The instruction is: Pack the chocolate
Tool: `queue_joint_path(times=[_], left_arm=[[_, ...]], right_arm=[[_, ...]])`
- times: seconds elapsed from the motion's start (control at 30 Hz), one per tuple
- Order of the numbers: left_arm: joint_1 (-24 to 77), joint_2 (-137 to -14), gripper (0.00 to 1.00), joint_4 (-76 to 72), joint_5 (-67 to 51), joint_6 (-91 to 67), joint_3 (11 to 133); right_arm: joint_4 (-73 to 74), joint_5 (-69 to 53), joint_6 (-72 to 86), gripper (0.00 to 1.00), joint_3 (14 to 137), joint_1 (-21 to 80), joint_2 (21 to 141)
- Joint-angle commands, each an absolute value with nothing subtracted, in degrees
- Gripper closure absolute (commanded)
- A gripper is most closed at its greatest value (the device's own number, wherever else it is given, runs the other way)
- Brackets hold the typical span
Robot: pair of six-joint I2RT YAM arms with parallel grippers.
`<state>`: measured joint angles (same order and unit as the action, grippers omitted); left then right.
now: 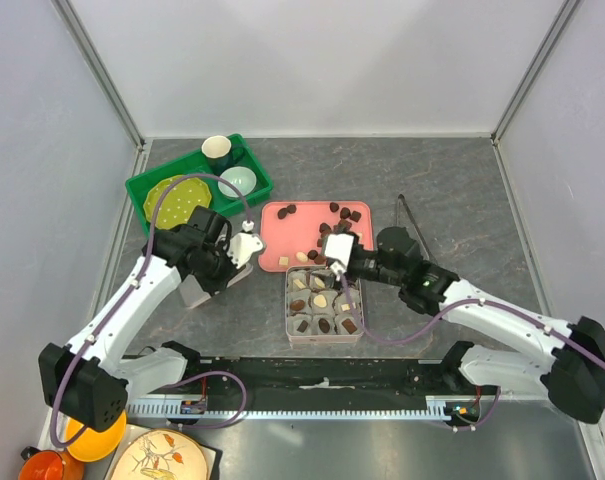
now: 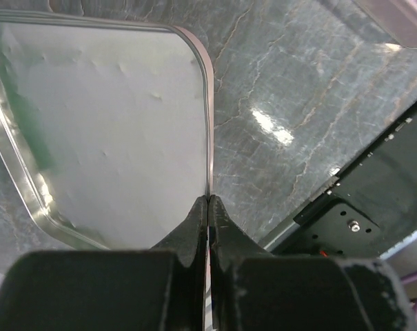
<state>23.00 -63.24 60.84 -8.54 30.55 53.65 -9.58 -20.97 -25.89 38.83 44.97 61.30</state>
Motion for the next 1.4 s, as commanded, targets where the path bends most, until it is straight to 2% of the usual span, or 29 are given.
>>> queue_joint_path(times=[0.0, 0.37, 0.6, 0.93, 1.13, 1.37], left_arm=[[23.2, -63.0, 0.99, 67.8, -12.9, 35.4, 60.5], [23.1, -65.0, 0.99, 77.6, -22.0, 41.5, 67.9], [23.2, -64.5, 0.99, 82.4, -29.2, 48.0, 72.7], [23.7, -65.0, 0.98, 86.6, -31.6, 51.2, 74.8], [24.2, -64.7, 0.98, 88.1, -32.2, 51.7, 74.6], [25.7, -63.6, 0.99, 88.1, -30.9, 51.0, 73.9]], right_arm=[[-10.2, -20.2, -36.5, 0.19, 42.3, 50.0, 65.6], [-18.4, -13.6, -45.2, 0.19, 46.3, 59.3, 74.1], [-15.6, -14.2, -48.3, 0.20, 51.0, 63.4, 77.9], [-14.5, -13.7, -50.6, 0.21, 54.2, 65.4, 81.8], [-12.2, -14.1, -51.9, 0.25, 55.8, 65.8, 83.8], [-8.3, -13.8, -52.9, 0.34, 57.3, 65.9, 85.1]])
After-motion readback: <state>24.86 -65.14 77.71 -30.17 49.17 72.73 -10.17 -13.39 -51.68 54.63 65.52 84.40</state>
